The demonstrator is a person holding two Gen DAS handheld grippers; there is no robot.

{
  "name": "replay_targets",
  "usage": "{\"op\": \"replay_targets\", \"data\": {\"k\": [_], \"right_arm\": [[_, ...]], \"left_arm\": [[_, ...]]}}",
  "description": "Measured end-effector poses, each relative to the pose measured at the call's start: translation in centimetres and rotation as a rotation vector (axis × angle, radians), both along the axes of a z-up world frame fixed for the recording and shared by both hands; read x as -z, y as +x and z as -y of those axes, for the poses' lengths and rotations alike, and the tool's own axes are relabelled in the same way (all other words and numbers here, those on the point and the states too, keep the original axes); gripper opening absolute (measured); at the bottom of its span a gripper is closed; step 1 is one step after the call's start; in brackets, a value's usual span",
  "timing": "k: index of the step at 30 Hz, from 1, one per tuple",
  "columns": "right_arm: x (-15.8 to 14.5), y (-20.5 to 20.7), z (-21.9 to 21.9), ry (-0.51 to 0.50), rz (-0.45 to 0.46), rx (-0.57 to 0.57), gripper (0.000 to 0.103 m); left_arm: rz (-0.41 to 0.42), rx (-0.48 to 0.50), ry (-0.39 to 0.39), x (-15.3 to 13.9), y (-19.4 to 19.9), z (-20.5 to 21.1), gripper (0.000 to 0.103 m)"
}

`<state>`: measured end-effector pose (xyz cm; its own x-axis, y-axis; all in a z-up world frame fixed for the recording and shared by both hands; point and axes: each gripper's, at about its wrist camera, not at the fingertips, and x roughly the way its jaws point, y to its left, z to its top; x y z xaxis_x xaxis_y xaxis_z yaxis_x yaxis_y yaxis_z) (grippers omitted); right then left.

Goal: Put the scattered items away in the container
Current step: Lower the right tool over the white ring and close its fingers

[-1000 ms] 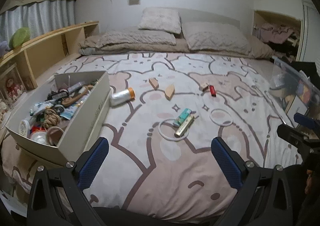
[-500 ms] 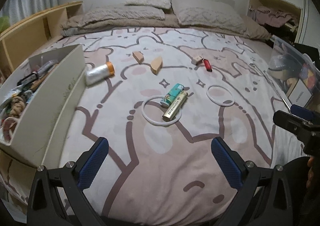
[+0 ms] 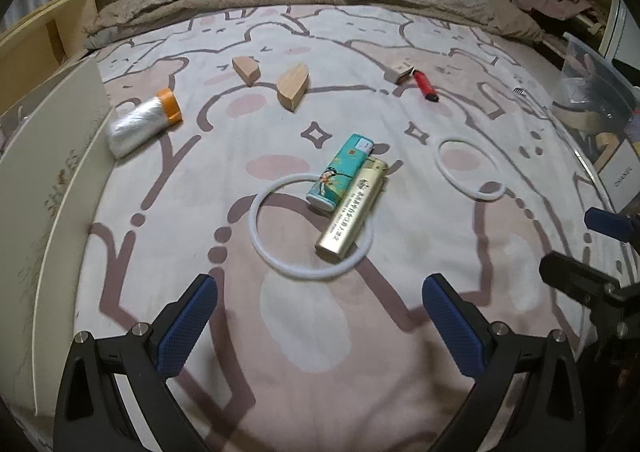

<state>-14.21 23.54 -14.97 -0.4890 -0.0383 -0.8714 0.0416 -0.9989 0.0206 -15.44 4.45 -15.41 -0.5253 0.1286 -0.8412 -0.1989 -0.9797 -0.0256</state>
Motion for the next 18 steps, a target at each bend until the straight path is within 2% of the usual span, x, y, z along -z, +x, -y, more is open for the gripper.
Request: {"op": "replay_targets", "data": {"k": [5,9,18], "right_arm": [[1.6,-1.6,0.5,0.067,0.053,-0.002,0.103],[3.1,-3.0,1.0,0.111,0.094,-0.036,0.103],[4.1,-5.4,-0.2,0.042,0.082,-0.061,0.103]], "left_arm": [[0.048,0.008,-0.017,1.4,-1.8,0.1,0.103],[0.049,0.020,-0.030,1.8,-2.7,0.1,0.103],[0.025,0.039,-0.049,2.5,-5.3,0.0,0.103]]}}
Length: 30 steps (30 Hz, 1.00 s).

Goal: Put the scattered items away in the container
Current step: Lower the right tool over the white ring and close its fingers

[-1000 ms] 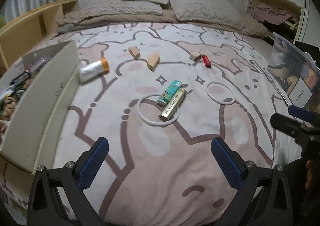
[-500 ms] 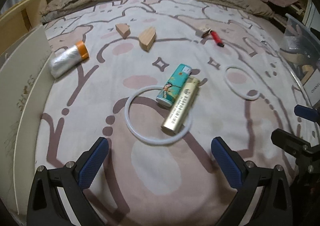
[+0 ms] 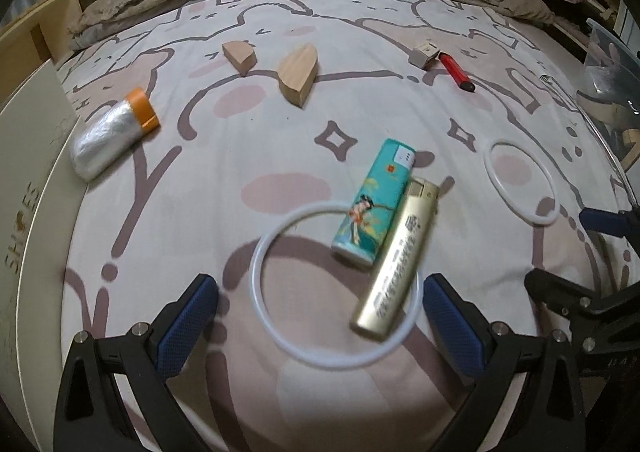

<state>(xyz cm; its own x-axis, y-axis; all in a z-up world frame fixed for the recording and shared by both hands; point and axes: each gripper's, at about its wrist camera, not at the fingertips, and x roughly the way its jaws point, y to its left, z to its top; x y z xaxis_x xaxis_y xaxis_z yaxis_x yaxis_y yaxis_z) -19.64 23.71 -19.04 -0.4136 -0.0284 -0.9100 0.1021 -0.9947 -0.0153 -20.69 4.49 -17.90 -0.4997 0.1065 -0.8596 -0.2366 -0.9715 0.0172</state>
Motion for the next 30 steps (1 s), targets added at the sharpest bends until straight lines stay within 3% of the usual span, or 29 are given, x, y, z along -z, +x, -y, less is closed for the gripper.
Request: {"op": "replay_targets", "data": {"k": [8,13,25,30], "right_arm": [[0.3,-2.7,-0.5,-0.016,-0.056,-0.010,0.103],[0.8,-4.0,-0.7,-0.045,-0.138,-0.035,0.103],[1.0,-3.9,-0.5,-0.029,-0.172,-0.031,0.103],[1.1,-3.9,-0.8,-0.044,-0.178,-0.029,0.103]], "left_arm": [[-0.035,0.075,-0.006,0.3,-1.0,-0.2,0.103],[-0.076,0.086,-0.002,0.3,-0.5,-0.2,0.103],[-0.113,0.087,-0.037,0.6,-0.4,-0.9,0.103],[-0.106,0.092,-0.015,0.5,-0.4,-0.6,0.103]]}}
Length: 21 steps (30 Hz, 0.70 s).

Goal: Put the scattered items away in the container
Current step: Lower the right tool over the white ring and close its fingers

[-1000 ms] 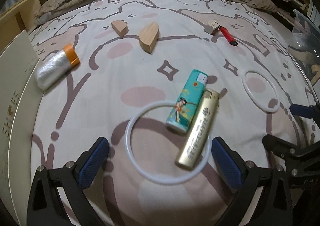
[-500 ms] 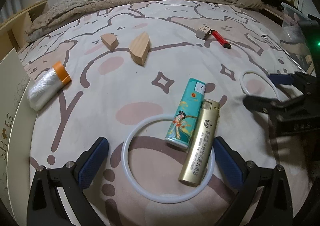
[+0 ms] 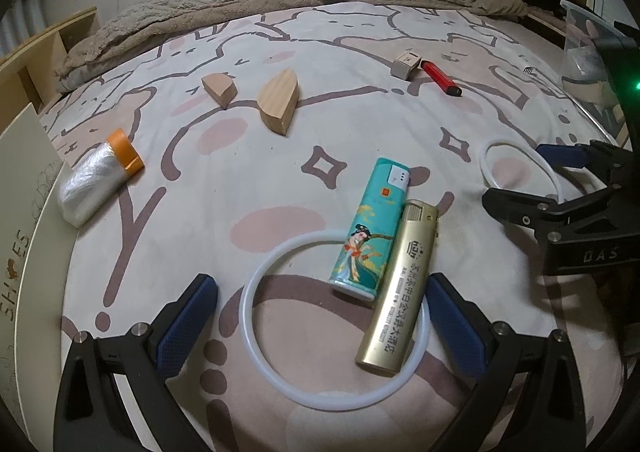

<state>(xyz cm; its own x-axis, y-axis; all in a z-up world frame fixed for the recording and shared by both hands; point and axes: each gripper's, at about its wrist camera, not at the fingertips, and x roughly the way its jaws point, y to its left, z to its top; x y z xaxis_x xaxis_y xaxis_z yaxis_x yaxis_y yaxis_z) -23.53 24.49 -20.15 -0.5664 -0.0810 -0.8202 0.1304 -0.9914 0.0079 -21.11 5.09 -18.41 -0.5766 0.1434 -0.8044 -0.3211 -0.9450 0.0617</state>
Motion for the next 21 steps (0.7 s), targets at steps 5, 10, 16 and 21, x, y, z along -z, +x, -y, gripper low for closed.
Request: {"op": "replay_targets", "data": {"k": [5,10,16,21], "right_arm": [[0.0,0.0,0.1,0.005,-0.001,0.001,0.103],[-0.1,0.0,0.1,0.009,0.004,0.003,0.103],[-0.2,0.1,0.4,0.032,0.006,0.013,0.103],[-0.3,0.4,0.1,0.007,0.006,0.016,0.102]], "left_arm": [[-0.004,0.026,-0.007,-0.1,0.5,-0.4,0.101],[-0.007,0.058,0.006,-0.4,1.2,-0.8,0.084],[0.007,0.064,0.032,-0.6,1.4,-0.5,0.084],[-0.006,0.073,0.025,-0.5,2.0,-0.6,0.084]]}}
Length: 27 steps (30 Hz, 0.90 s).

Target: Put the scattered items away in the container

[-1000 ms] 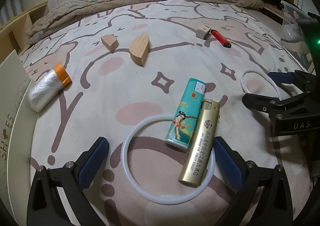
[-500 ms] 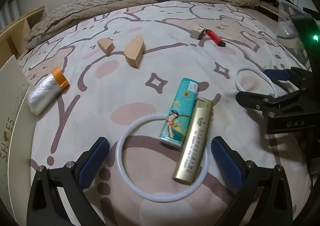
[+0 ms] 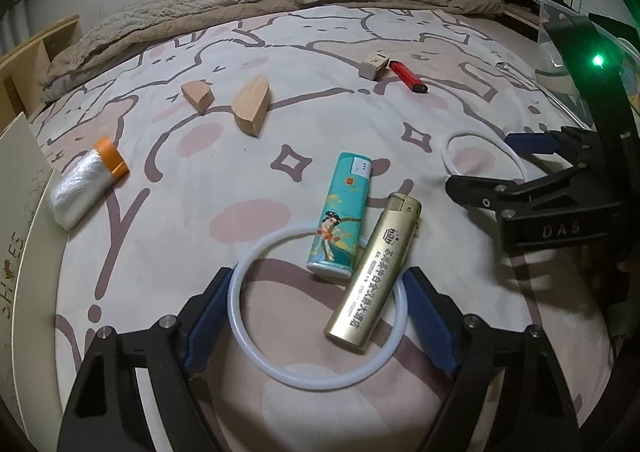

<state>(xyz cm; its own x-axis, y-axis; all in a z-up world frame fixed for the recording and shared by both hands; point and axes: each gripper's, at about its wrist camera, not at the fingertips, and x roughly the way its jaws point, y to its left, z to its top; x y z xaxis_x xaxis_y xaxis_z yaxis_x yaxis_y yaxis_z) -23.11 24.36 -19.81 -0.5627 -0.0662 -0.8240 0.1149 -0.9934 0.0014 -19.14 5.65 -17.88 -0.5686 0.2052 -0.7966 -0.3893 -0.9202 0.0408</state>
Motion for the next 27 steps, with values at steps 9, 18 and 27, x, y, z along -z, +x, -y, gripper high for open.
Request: {"op": "replay_targets", "data": {"k": [9,18,27], "right_arm": [[-1.1,1.4,0.8,-0.018,-0.044,-0.033,0.085],[-3.4,2.4,-1.4,-0.243,-0.088,0.051,0.085],[-4.2,2.6,-2.7,-0.359,-0.095,0.088,0.085]], "left_arm": [[-0.001,0.000,0.004,0.1,0.4,0.3,0.088],[0.021,-0.020,-0.008,0.4,0.4,0.6,0.094],[0.029,-0.012,0.047,-0.6,1.0,0.7,0.084]]}}
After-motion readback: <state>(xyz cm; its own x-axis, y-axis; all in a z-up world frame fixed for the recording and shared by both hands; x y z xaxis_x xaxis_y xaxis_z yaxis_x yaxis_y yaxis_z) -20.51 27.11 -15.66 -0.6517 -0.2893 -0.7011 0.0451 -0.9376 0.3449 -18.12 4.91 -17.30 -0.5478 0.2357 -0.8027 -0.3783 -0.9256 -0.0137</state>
